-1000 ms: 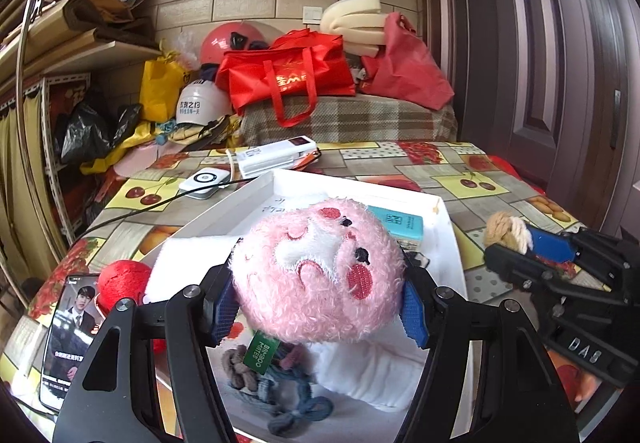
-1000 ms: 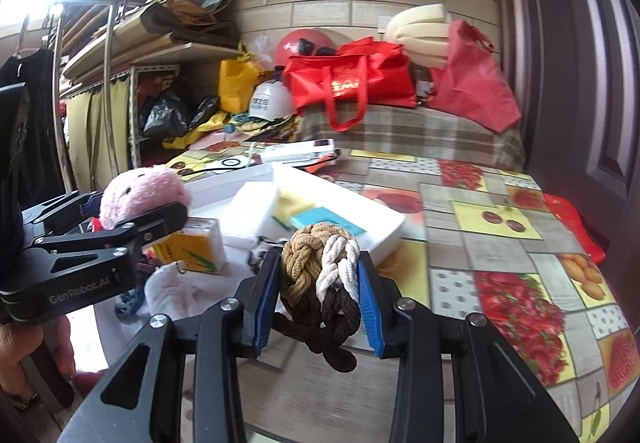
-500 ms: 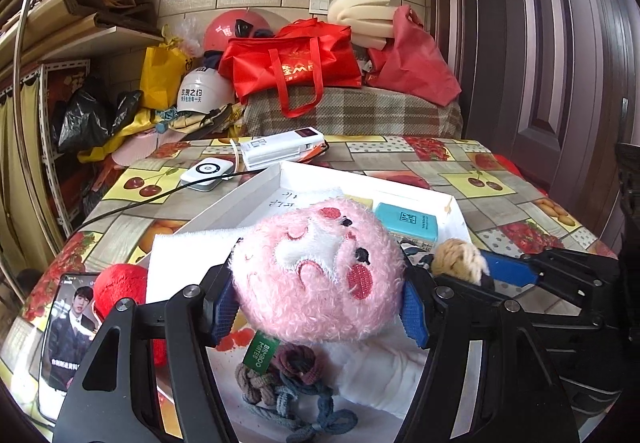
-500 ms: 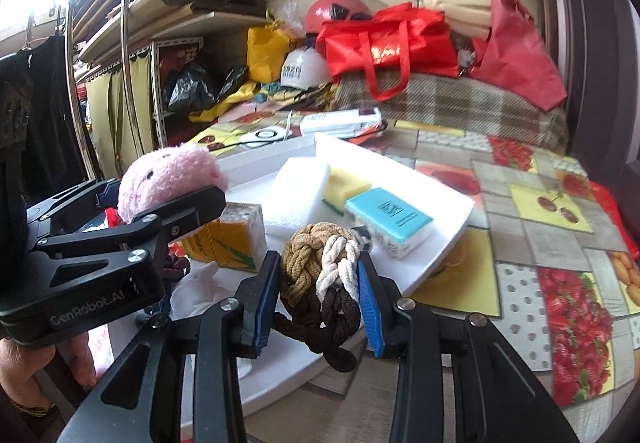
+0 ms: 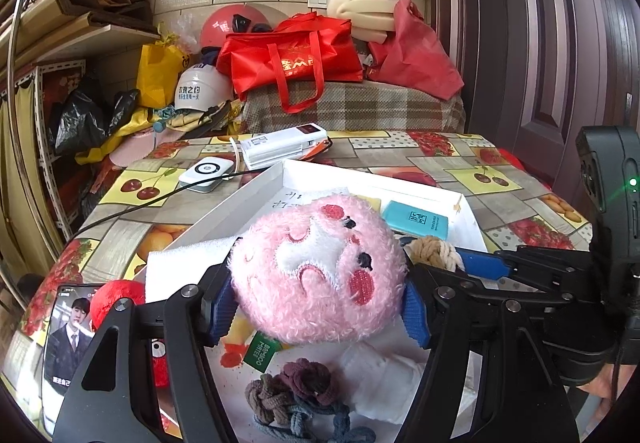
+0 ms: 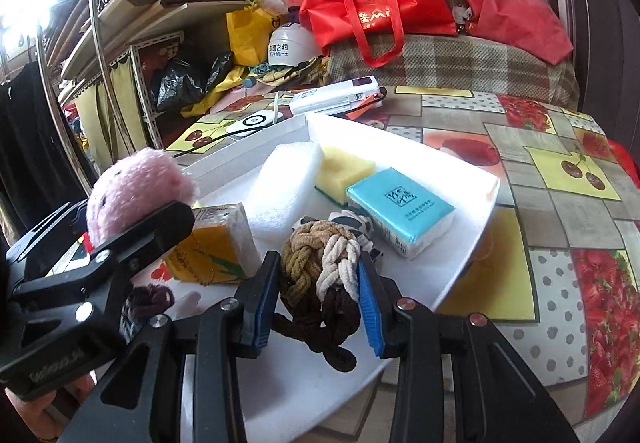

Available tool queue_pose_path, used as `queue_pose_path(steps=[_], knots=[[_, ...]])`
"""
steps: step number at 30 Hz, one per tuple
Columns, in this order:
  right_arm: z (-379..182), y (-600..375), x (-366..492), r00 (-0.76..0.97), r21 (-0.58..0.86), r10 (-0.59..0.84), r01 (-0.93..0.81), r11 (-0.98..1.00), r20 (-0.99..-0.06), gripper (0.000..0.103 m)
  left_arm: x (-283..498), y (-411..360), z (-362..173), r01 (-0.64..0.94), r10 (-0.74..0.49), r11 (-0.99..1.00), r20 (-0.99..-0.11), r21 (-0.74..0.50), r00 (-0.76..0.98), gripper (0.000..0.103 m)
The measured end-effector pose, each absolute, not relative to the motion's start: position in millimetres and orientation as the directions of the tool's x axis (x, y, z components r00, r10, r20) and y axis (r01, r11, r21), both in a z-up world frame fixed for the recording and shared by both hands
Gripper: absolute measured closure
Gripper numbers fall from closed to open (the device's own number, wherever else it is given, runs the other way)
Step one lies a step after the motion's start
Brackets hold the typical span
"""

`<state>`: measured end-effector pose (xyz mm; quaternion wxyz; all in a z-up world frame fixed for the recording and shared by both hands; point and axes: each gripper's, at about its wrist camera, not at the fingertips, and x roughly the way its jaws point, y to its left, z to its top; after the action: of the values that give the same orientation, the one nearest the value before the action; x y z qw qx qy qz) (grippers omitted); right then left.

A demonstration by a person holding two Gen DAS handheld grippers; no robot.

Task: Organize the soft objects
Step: 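Carry the pink plush in the left tool while the right tool carries the rope toy over the tray, then open the right tool to drop the rope toy while the left tool releases the pink plush into the tray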

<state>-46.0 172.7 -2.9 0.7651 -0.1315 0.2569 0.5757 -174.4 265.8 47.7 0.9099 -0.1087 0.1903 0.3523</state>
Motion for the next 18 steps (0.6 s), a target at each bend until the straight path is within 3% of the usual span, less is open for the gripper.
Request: queue_pose_path(steps=[18], knots=[[-1,191,-42,0.272,0.033,0.792,-0.938,0.345,-0.547,0.063,-174,277,46,-0.702,0.614,0.708,-0.428,-0.072,0.663,0.034]])
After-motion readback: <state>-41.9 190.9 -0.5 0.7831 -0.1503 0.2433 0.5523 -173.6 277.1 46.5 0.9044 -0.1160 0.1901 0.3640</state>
